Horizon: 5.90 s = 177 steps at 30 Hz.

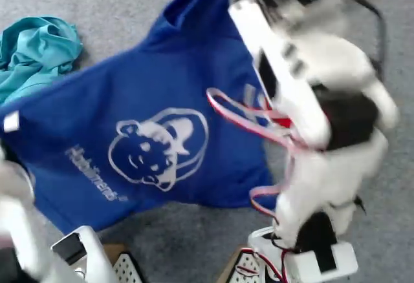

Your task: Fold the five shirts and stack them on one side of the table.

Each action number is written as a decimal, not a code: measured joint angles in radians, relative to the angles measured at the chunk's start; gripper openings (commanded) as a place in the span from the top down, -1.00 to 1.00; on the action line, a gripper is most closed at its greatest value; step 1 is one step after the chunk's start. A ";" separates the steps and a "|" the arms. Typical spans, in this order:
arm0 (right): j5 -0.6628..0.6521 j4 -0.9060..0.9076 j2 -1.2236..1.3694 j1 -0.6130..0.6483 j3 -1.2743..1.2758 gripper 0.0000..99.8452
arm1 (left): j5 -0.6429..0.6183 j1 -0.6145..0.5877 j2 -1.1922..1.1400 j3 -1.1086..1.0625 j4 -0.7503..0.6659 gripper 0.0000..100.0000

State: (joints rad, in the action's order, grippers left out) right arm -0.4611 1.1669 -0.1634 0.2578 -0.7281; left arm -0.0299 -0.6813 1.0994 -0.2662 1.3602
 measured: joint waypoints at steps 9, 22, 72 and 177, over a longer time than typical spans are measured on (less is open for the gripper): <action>0.000 -0.503 0.305 -0.002 0.227 0.97 | -0.043 0.140 -0.387 -0.322 -0.660 0.94; 0.107 -0.644 0.829 -0.002 -0.253 0.97 | -0.064 0.149 -1.040 0.287 -0.580 0.94; -0.020 0.568 0.706 -0.086 -0.126 0.97 | 0.114 0.193 -0.970 -0.158 -0.135 0.94; 0.021 0.397 1.557 -0.133 -0.878 0.97 | -0.041 0.054 -1.746 0.566 -0.072 0.94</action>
State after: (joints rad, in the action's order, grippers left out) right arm -0.4396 1.5643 1.3940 0.1243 -1.6057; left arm -0.0713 -0.6276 -0.6467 0.3000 1.2881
